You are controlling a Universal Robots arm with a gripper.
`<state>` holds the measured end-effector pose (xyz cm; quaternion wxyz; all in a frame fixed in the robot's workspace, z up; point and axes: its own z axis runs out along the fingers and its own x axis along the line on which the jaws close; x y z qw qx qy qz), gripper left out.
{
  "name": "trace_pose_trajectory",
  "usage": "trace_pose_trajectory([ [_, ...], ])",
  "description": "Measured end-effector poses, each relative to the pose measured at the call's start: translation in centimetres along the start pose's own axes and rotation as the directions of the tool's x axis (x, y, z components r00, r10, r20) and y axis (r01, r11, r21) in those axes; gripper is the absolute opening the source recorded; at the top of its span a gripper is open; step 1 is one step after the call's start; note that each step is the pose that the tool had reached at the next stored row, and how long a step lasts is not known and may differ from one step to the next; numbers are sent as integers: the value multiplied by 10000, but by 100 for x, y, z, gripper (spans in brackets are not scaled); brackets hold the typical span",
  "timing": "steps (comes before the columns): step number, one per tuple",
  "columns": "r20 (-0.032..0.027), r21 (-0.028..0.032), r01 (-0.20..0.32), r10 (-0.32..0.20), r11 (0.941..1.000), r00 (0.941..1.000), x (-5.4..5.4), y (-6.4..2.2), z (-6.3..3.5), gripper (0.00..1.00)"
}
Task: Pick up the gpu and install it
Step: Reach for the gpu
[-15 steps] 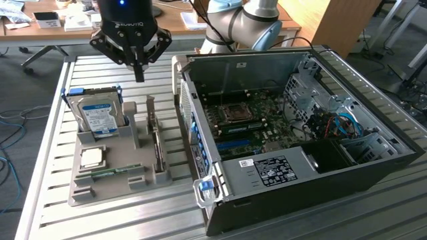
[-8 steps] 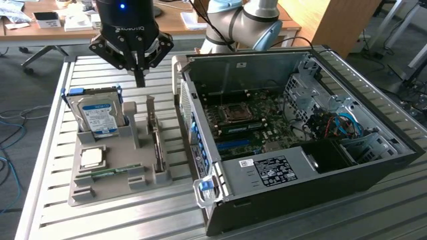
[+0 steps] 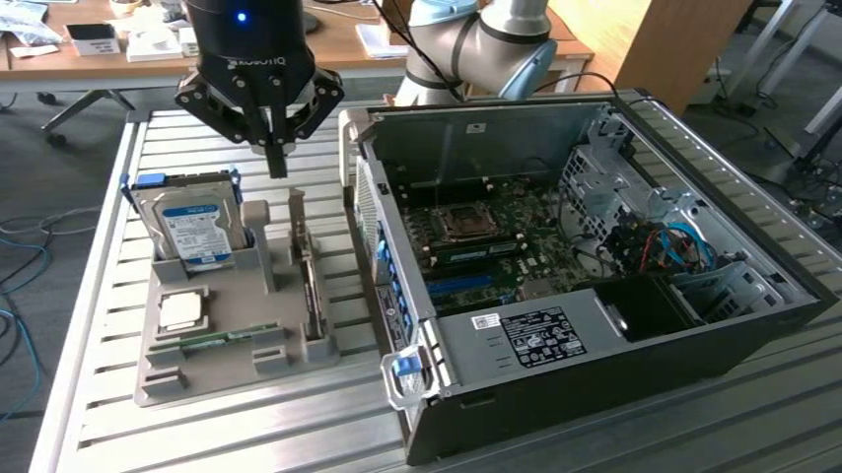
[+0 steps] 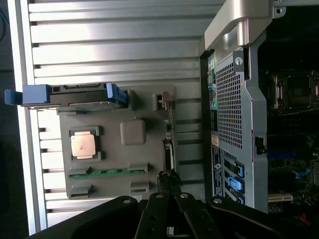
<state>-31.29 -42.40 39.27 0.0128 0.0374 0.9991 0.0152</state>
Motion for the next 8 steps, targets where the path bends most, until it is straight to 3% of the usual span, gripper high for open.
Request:
trace_pose_trajectory([
  [8,0,3,3,-3,10000,10000,-11,-2,1,11],
])
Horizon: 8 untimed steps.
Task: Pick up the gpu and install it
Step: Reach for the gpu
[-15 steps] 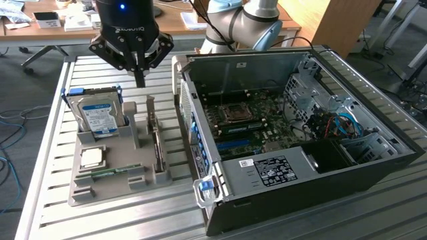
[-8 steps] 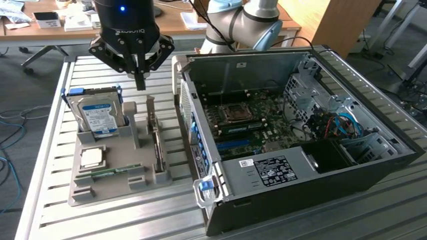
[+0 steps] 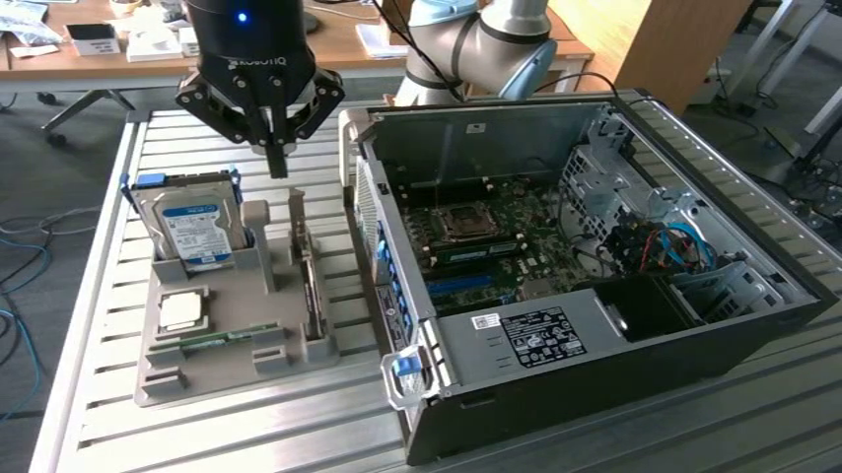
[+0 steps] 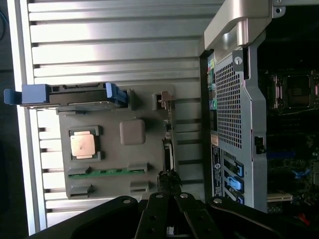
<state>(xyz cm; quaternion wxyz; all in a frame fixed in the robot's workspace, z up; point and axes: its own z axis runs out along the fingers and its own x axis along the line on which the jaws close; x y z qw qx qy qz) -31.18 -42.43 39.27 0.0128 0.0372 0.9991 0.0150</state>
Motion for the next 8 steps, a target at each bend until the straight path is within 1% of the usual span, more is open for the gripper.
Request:
trace_pose_trajectory([
  [8,0,0,-2,2,10000,10000,-12,-2,1,11],
])
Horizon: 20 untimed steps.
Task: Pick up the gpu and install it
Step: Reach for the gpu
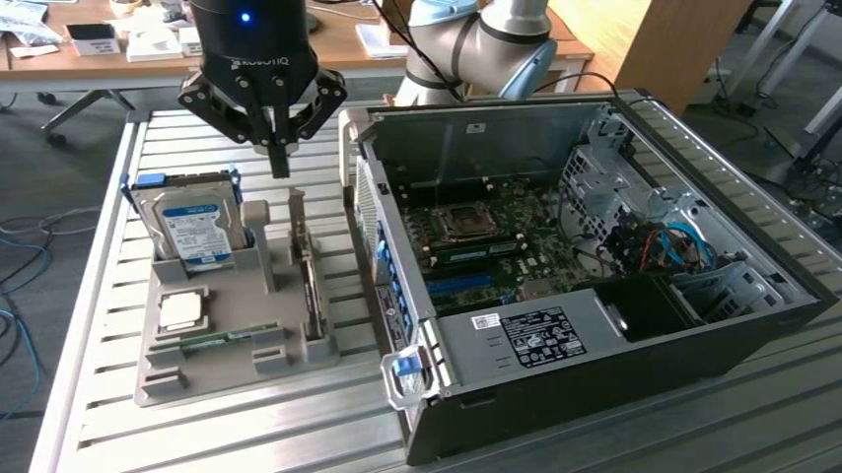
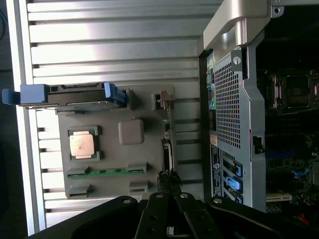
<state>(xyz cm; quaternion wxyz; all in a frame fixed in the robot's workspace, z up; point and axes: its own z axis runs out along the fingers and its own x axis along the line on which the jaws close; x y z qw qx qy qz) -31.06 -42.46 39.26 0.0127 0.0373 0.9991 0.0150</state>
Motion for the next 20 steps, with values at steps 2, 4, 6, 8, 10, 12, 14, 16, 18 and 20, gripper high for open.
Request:
trace_pose_trajectory([
  [2,0,0,1,-1,10000,10000,-1,-8,0,11],
  [4,0,0,-1,1,10000,10000,0,-11,0,11],
  [6,0,0,-2,2,10000,10000,0,-11,-1,11],
  [8,-1,1,0,0,10000,10000,0,-15,-1,11],
  [10,0,1,1,-1,10000,10000,-2,-25,-1,11],
  [12,0,1,0,0,10000,10000,-2,-33,-1,11],
  [14,0,2,-3,3,10000,10000,-2,-34,1,11],
  [16,0,2,0,0,10000,10000,-6,-36,2,11],
  [18,0,2,-1,1,10000,10000,-6,-35,3,11],
  [20,0,2,0,0,10000,10000,-6,-36,3,11],
])
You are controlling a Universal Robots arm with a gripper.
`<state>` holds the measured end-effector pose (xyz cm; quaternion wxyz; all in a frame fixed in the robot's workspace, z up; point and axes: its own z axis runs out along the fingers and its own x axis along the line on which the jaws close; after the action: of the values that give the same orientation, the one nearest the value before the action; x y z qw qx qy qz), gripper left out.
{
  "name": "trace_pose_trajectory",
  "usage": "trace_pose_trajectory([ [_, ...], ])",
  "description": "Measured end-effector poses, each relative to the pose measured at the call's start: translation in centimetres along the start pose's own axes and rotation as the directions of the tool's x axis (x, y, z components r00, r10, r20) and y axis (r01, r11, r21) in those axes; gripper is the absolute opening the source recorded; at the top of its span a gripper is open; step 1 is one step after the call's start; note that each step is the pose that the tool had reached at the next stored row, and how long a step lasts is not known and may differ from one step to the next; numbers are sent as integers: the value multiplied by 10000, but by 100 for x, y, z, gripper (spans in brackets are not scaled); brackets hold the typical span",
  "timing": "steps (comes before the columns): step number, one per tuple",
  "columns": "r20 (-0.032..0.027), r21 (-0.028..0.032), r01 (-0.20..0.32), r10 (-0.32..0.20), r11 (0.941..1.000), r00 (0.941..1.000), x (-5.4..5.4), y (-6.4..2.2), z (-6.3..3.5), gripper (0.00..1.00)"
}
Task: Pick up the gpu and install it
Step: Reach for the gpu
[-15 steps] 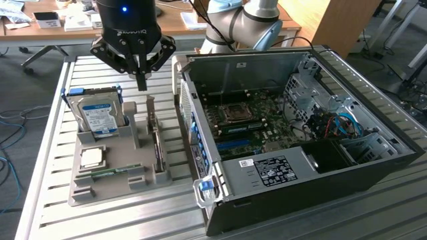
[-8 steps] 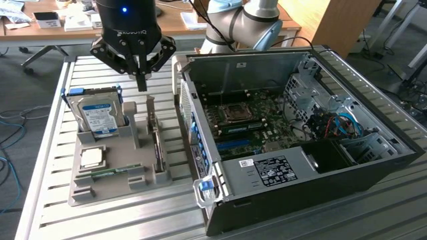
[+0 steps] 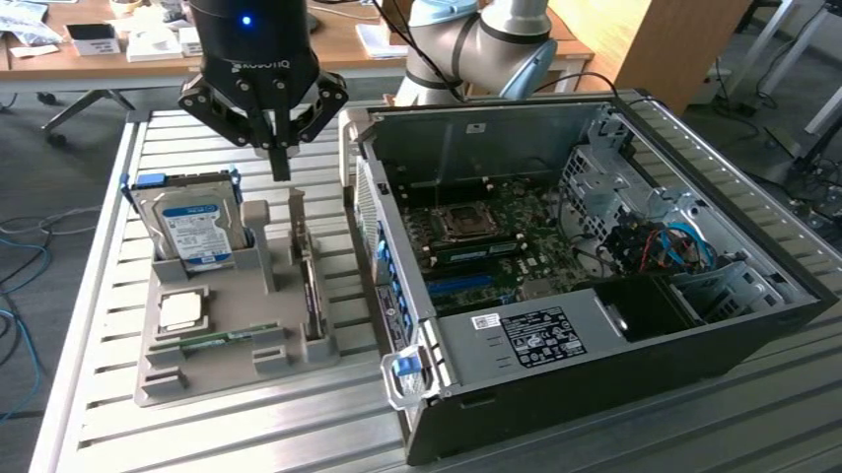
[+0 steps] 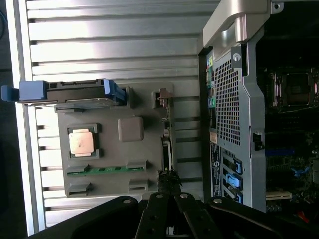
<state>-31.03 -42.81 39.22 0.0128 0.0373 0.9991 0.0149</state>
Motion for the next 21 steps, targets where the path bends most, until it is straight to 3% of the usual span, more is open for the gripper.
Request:
trace_pose_trajectory([
  [9,-1,0,-1,1,10000,10000,-7,-2,27,11],
  [21,0,1,0,0,10000,10000,-16,-107,30,11],
])
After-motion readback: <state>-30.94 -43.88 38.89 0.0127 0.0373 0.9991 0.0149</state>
